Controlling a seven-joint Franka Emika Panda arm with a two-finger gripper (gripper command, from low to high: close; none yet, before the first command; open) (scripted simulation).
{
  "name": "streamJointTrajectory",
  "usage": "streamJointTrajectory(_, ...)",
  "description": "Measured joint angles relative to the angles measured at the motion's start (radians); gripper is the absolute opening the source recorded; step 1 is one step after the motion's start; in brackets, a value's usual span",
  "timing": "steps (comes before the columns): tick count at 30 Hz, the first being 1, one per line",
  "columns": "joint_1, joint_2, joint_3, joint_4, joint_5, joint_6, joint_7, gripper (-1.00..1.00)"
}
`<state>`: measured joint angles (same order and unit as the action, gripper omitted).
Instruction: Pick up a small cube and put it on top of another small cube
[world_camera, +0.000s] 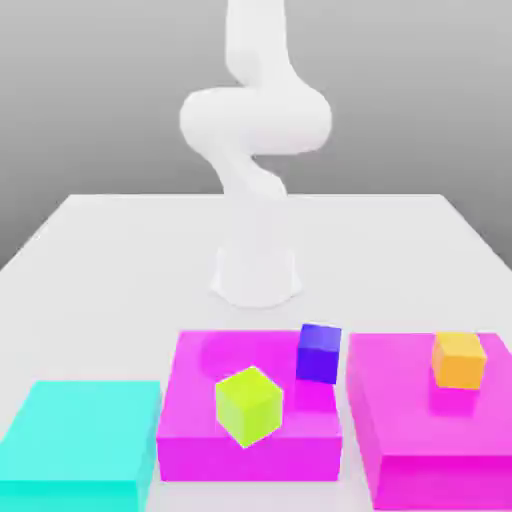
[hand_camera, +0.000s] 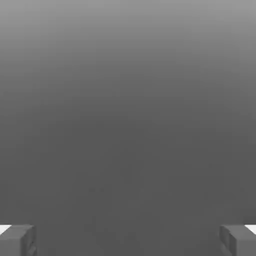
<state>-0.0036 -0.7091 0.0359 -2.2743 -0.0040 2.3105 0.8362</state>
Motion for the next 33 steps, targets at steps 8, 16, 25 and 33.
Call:
streamJointTrajectory(8, -0.007, 0.293, 0.123, 0.083, -0.039, 0.035, 0.136, 0.0)
streamJointTrajectory(16, 0.015, 0.584, 0.229, 0.165, -0.127, 0.068, 0.306, 0.0)
streamJointTrajectory(25, 0.125, 0.916, 0.261, 0.258, -0.232, 0.101, 0.499, 0.0)
streamJointTrajectory(33, 0.238, 1.2, 0.263, 0.338, -0.267, 0.138, 0.631, 0.0)
